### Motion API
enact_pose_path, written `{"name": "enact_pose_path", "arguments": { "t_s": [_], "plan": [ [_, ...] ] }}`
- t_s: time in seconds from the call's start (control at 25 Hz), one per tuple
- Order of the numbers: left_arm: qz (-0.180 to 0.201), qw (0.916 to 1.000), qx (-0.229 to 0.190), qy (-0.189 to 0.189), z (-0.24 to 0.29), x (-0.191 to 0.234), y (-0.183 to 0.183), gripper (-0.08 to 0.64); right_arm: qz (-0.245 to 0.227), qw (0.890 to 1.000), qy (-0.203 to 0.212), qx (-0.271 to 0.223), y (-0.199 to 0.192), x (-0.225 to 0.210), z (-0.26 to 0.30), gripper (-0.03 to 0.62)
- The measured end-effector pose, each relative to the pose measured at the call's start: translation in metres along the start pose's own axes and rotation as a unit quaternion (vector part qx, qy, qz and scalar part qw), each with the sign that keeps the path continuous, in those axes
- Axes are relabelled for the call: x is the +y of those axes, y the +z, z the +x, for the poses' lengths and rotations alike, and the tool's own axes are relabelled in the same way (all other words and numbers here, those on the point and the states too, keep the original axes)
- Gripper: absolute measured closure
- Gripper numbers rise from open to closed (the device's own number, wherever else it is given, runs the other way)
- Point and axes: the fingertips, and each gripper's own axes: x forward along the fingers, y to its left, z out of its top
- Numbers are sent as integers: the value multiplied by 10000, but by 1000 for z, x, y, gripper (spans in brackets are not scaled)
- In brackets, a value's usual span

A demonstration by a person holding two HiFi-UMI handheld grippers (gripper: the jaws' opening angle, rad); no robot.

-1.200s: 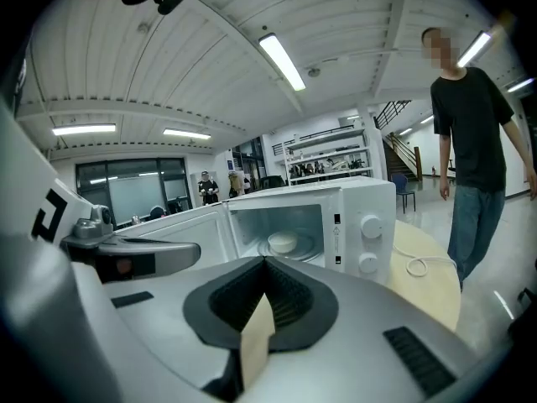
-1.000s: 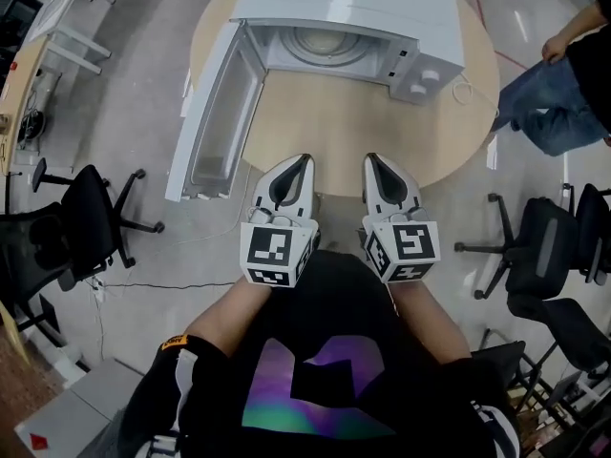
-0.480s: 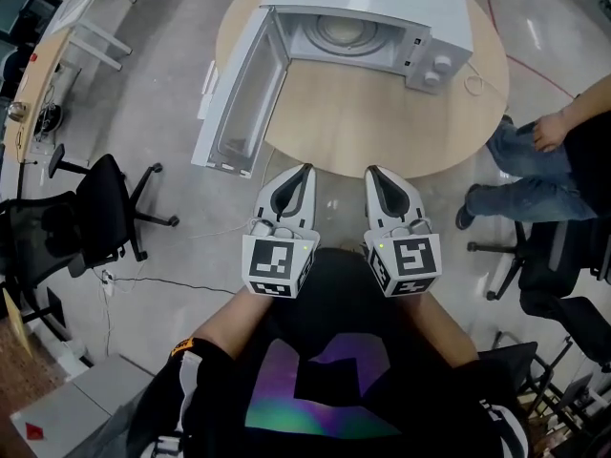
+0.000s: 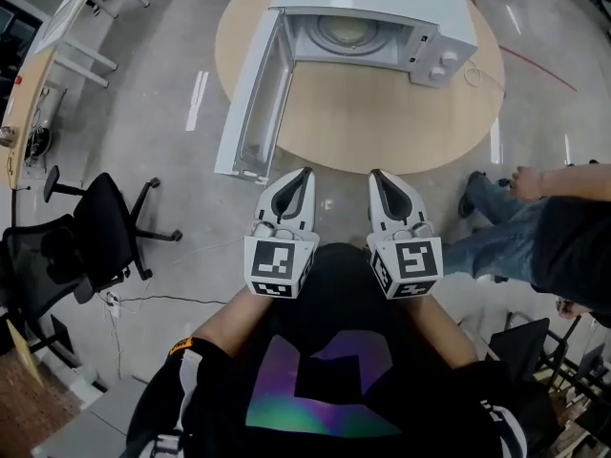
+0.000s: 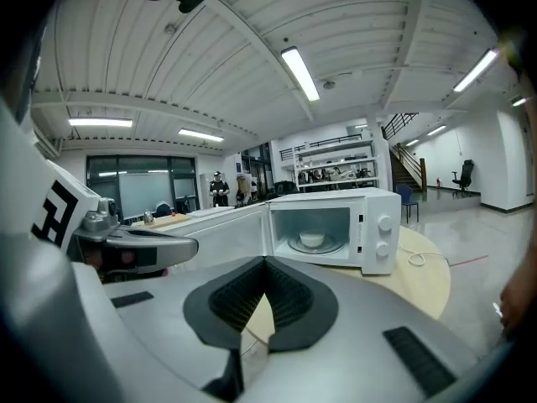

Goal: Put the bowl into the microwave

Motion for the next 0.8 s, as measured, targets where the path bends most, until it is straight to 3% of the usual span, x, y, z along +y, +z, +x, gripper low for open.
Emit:
{"name": "enact_pose_path", "arguments": {
  "t_s": [0.8],
  "plan": [
    [132,9973,29,-715,-1,13,-12,514,150,9989,-430,138,-17,30,6,577]
  ]
}}
